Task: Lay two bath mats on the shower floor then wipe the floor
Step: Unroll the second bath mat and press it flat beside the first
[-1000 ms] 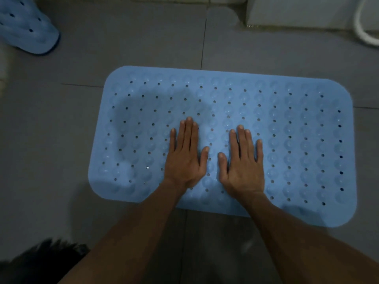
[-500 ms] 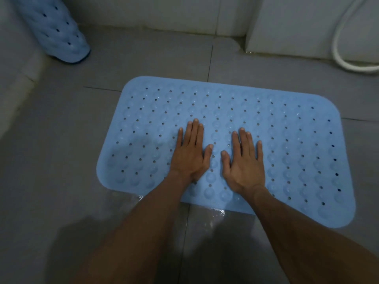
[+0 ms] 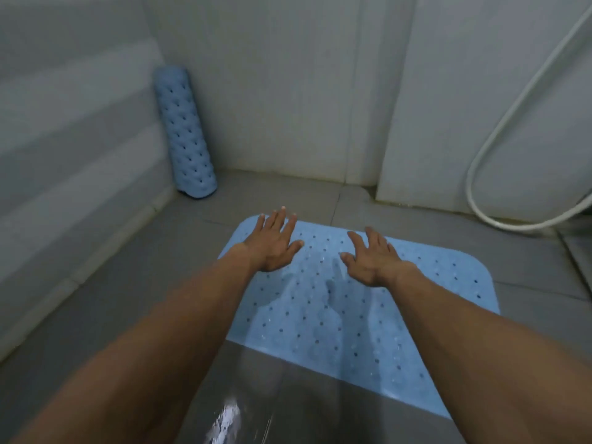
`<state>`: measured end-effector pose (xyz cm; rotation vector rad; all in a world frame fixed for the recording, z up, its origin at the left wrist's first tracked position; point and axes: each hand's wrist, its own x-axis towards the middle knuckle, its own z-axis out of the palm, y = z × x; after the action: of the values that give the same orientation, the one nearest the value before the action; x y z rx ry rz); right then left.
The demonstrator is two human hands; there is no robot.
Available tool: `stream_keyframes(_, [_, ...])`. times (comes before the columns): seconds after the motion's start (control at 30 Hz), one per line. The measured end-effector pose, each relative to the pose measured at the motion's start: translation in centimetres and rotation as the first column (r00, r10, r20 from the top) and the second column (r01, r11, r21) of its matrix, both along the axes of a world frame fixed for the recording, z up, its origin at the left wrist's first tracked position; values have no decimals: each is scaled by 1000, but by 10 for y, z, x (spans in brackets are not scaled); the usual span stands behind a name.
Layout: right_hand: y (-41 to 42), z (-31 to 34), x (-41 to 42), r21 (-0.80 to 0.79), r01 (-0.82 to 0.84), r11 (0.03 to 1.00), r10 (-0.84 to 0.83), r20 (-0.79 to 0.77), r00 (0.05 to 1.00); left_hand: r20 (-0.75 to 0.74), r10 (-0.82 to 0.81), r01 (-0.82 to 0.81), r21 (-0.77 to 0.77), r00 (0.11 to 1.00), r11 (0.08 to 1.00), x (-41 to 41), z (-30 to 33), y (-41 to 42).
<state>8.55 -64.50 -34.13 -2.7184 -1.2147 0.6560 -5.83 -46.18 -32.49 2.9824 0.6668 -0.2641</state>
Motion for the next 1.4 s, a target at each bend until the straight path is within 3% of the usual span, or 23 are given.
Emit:
stream_keyframes(0.27, [54, 138, 35, 381, -14, 924, 25, -25, 999, 77, 49, -62, 185, 996, 981, -3, 162, 36])
stream_keyframes(0.47, [108, 206, 40, 483, -111, 868, 81, 83, 993, 201, 69, -113, 221, 977, 969, -9, 229, 89])
stream_keyframes(0.67, [195, 226, 29, 467, -215, 858, 136, 197, 971, 230, 73, -113, 165, 970, 980, -2, 217, 188])
stream_keyframes(1.0, [382, 194, 14, 308, -330, 892, 249, 275, 929, 341, 310, -308, -61, 888, 950, -5, 143, 373])
stream_keyframes(1.27, [537, 177, 25, 218, -436, 873, 336, 380, 862, 510, 259, -328, 49, 820, 943, 37, 141, 485])
stream_keyframes(1.4, [588, 179, 33, 209, -432, 877, 316, 427, 847, 519, 246, -282, -10, 819, 959, 57, 142, 517])
